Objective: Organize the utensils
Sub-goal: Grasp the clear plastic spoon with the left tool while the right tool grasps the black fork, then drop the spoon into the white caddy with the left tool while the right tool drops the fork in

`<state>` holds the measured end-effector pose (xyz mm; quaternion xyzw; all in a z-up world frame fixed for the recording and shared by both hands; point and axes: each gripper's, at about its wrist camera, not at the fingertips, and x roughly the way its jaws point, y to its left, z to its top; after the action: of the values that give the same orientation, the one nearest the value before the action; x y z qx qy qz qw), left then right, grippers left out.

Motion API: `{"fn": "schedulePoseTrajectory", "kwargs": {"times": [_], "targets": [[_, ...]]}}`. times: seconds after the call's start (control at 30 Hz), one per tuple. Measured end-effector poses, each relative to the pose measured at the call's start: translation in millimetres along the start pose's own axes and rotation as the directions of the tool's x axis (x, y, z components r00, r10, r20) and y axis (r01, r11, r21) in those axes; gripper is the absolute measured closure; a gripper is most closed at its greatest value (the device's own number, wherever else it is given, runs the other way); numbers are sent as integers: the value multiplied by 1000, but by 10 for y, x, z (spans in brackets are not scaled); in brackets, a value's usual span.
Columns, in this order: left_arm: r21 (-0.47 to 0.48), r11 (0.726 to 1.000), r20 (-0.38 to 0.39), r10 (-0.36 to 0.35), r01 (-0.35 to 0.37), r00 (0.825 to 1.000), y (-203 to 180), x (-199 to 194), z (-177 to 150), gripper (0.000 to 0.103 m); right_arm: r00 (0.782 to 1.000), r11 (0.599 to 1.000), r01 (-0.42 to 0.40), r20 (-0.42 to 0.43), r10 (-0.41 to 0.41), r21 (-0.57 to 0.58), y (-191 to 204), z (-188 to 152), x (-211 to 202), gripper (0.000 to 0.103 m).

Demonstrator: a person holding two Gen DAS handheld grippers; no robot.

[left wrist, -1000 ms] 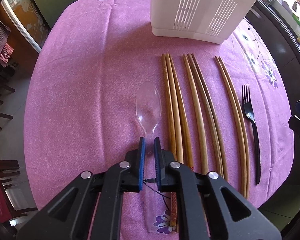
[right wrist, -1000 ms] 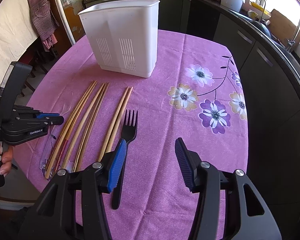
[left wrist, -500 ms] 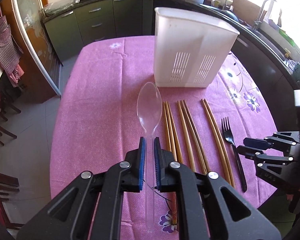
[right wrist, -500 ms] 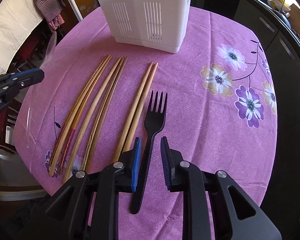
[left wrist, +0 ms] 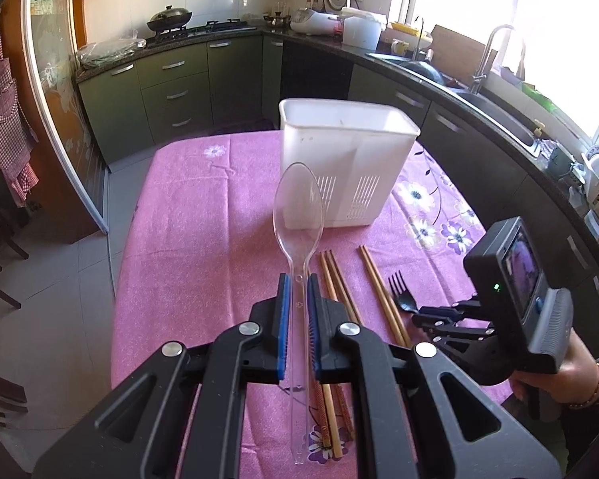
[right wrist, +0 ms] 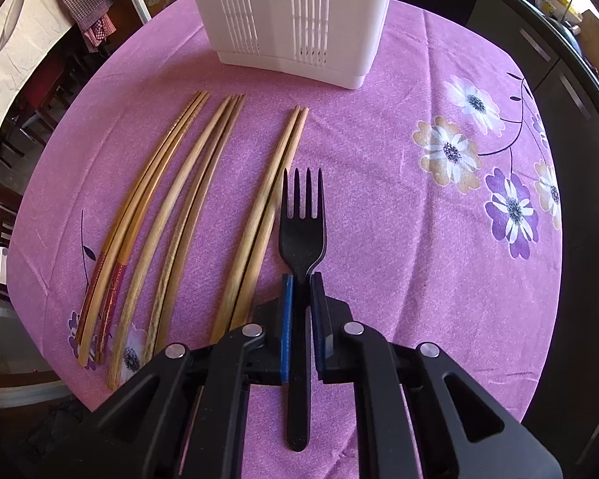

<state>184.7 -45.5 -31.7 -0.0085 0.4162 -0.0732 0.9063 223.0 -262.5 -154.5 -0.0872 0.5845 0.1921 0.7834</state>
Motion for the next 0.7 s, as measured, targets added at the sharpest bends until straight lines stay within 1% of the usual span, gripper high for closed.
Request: {"fn": "schedulePoseTrajectory", "kwargs": {"times": [0.1,0.17,0.27,0.37,0.5,0.53,0.6,0.7], "targets": [[2,1000,70,-17,16,997,-44,-133,251,94,998,999,-40,58,38,26,-130,-38,-138,93],[8,1000,133,-28,27,991,-74,-233,474,94,992,996,-73,104,67,48,-219,-60,-239,93],[8,999,245,-41,40,969,-115,-329,853,94,980,989,-127,161,113,82,-344,-92,-349,93],[5,998,347,-56,58,936,-150,-310,1213,94,967,979,-176,202,154,100,-466,-132,-432,93],[-5,998,460,-50,59,887,-202,-113,1585,94,953,972,-214,237,186,97,-549,-156,-500,93],[-9,998,476,-49,61,878,-210,-41,1658,94,951,971,-221,242,193,94,-557,-162,-510,93],[-21,998,492,-35,51,870,-226,139,1774,94,946,969,-229,254,200,88,-563,-164,-549,93],[-33,999,496,-12,32,868,-225,438,1847,94,939,968,-238,274,207,85,-599,-150,-616,93]]}}
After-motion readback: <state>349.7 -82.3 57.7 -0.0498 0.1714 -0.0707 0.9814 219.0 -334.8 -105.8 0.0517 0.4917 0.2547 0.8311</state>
